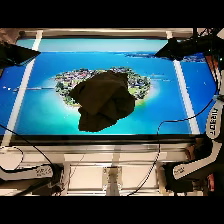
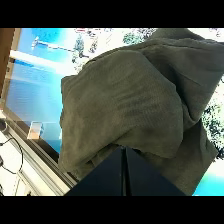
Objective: Fold the clothes and pants, and hang the long-sleeved shirts on hangers.
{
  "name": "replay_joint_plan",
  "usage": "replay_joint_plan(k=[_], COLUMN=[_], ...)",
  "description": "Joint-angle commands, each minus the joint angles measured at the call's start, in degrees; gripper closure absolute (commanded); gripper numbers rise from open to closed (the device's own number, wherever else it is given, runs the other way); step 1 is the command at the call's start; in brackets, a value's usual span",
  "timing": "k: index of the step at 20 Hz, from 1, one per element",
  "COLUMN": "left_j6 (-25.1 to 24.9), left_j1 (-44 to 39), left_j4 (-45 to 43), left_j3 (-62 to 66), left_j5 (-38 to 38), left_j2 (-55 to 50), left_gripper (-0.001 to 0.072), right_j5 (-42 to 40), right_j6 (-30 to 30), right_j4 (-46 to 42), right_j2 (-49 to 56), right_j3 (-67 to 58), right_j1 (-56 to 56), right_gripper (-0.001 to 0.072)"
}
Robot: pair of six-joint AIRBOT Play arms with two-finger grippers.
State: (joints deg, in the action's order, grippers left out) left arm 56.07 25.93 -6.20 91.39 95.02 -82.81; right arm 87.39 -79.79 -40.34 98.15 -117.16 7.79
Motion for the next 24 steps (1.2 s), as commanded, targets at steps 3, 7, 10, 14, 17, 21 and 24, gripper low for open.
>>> replay_joint_plan(k=[3,7,10,14,17,21,24], left_j6=[0.02,0.00,0.02,0.04,0.07,0.04,0.02], left_j1=[0.00,-0.02,-0.39,-0.59,-0.59,-0.57,0.90], left_j4=[0.85,0.70,0.42,0.15,-2.36,-2.36,-2.34], left_j3=[-0.02,-0.02,-0.02,-0.02,-0.02,-0.02,-0.02], left_j5=[-0.57,-0.63,-0.98,-0.90,-0.74,1.03,1.62], left_j2=[0.02,0.02,-0.57,-1.99,-1.99,-1.97,-1.97], left_gripper=[0.0654,0.0654,0.0654,0.0655,0.0655,0.0655,0.0655], right_j5=[0.02,0.02,0.02,-4.66,-8.98,-10.64,-10.51], right_j6=[-0.02,-0.02,-0.02,-0.24,-0.48,-0.48,-0.48], right_j4=[0.00,0.00,0.00,-0.59,2.21,2.84,3.85], right_j2=[-0.04,-0.04,-0.04,-0.04,-0.09,-0.13,-0.15], right_j3=[-0.04,-0.04,-0.04,-0.04,-0.04,-0.04,-0.04], right_j1=[-0.04,-0.04,-0.04,-0.33,-0.33,-0.33,-0.33], right_gripper=[0.0688,0.0688,0.0688,0.0688,0.0688,0.0688,0.0688])
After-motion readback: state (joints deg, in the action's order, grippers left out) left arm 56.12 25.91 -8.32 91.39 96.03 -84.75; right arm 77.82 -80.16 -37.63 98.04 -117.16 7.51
